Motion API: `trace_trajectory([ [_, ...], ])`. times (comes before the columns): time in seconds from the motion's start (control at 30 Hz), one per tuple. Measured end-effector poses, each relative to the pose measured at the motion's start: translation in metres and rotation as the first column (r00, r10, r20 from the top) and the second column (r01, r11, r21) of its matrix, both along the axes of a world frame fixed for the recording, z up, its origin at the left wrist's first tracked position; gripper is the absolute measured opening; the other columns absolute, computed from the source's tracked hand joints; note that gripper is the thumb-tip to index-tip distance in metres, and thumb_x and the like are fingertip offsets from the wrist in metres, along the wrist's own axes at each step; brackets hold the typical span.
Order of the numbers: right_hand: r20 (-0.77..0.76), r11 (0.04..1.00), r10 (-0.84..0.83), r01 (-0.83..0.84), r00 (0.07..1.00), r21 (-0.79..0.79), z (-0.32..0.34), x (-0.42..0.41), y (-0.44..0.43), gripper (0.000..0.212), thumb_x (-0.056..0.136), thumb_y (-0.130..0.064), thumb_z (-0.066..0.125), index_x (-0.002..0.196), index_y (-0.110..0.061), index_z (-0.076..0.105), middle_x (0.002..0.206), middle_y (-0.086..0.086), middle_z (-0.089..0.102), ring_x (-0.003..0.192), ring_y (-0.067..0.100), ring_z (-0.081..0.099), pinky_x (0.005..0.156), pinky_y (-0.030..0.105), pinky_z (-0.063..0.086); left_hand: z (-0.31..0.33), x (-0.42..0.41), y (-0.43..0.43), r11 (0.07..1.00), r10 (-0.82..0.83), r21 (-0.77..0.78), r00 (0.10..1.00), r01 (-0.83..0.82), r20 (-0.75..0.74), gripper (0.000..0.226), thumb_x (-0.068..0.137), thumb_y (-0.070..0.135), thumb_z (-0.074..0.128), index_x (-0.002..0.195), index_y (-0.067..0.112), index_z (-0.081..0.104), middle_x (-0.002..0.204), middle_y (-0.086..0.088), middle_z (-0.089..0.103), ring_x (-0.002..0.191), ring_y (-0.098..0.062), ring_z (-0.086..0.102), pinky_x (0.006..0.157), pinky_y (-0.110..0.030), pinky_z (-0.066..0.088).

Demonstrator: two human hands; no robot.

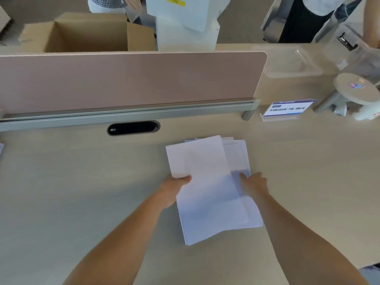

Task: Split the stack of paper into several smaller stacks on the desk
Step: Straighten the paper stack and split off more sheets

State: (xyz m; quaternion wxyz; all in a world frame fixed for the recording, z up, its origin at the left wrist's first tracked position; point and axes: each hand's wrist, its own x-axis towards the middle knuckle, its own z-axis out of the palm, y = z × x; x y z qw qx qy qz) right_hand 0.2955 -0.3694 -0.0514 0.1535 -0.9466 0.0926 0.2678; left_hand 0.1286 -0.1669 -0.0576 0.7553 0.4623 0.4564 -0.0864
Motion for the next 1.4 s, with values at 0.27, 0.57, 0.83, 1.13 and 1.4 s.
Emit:
trace_trajectory([
  [0.27, -0.081, 0.798, 0.317, -0.219, 0.945, 0.561, 0.053, -0.058, 0.105, 0.069, 0.092, -0.057, 0.053, 0.145, -0.015, 0.039, 0.138, 0.010, 0.054, 0.114, 0.024, 0.056, 0.093, 0.033, 0.043, 0.051, -0.063, 0.060, 0.993, 0.016, 0.111, 0.992, -0.030, 0.122, 0.028, 0.085, 0.019, 0.075, 0.112, 0.015, 0.069, 0.115, -0.003, 0.074, 0.112, -0.027, 0.066, 0.101, -0.048, 0.049],
  [0.57, -0.102, 0.424, 0.404, -0.087, 0.909, 0.902, 0.065, -0.113, 0.193, 0.067, 0.069, -0.046, 0.083, 0.123, -0.013, 0.062, 0.115, 0.002, 0.073, 0.105, 0.019, 0.071, 0.085, 0.029, 0.057, 0.127, -0.140, 0.124, 0.806, 0.093, 0.573, 0.987, -0.150, 0.128, 0.024, 0.067, 0.039, 0.080, 0.085, 0.030, 0.066, 0.094, 0.002, 0.073, 0.094, -0.023, 0.069, 0.091, -0.040, 0.054],
  [0.83, 0.130, 0.402, 0.415, -0.309, 0.901, 0.862, 0.078, -0.148, 0.187, 0.027, 0.084, -0.033, 0.076, 0.109, -0.027, 0.069, 0.099, -0.018, 0.075, 0.090, -0.005, 0.069, 0.073, 0.011, 0.052, 0.111, -0.177, 0.131, 0.702, 0.175, 0.674, 0.973, -0.230, 0.150, 0.052, 0.054, 0.064, 0.068, 0.090, 0.027, 0.063, 0.103, -0.012, 0.072, 0.095, -0.030, 0.069, 0.088, -0.051, 0.055],
  [1.13, 0.165, 0.487, 0.559, -0.482, 0.813, 0.728, 0.067, -0.161, 0.172, 0.015, 0.092, -0.029, 0.065, 0.106, -0.032, 0.070, 0.107, -0.016, 0.073, 0.104, 0.007, 0.068, 0.094, 0.031, 0.053, 0.087, -0.195, 0.124, 0.752, 0.248, 0.570, 0.943, -0.332, 0.221, 0.036, 0.061, 0.034, 0.081, 0.093, 0.036, 0.065, 0.100, 0.004, 0.073, 0.099, -0.021, 0.070, 0.088, -0.043, 0.057],
  [1.4, 0.294, 0.550, 0.572, -0.624, 0.766, 0.554, 0.067, -0.168, 0.171, 0.035, 0.097, -0.029, 0.058, 0.065, -0.017, 0.054, 0.058, 0.000, 0.051, 0.057, 0.016, 0.047, 0.062, 0.034, 0.038, 0.085, -0.205, 0.128, 0.807, 0.325, 0.377, 0.874, -0.456, 0.362, 0.052, 0.054, 0.027, 0.086, 0.102, 0.014, 0.072, 0.111, -0.014, 0.073, 0.106, -0.034, 0.069, 0.093, -0.052, 0.055],
])
